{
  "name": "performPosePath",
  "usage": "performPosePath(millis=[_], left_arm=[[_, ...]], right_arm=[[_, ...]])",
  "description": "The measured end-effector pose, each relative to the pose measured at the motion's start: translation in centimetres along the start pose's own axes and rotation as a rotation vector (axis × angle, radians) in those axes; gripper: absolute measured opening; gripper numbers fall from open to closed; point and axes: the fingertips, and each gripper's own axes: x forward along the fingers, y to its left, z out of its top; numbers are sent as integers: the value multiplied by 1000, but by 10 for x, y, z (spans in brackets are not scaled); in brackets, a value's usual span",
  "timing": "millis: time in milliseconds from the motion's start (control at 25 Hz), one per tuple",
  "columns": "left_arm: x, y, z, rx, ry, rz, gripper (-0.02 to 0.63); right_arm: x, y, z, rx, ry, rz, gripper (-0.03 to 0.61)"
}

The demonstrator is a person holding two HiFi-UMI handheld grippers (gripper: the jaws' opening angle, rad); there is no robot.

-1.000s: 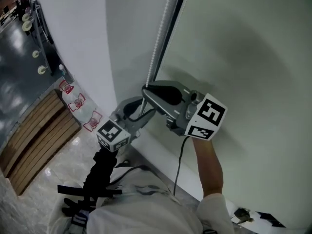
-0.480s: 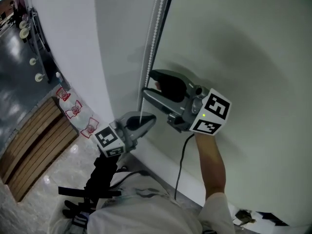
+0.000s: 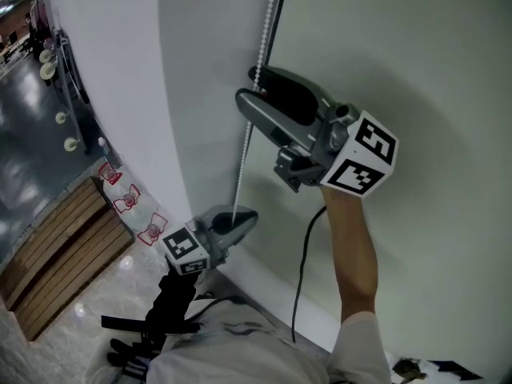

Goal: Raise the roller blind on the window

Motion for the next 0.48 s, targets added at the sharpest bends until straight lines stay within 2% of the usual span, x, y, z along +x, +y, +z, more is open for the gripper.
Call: performPosePath(millis=[200,480], left_arm=[[0,0,-1,7,6,0,-3],[1,-1,-2,8,9,-4,-3]], right_arm=[[11,-5,31,-32,-37,22,155],[16,-9,51,-32,-98,-1,117]])
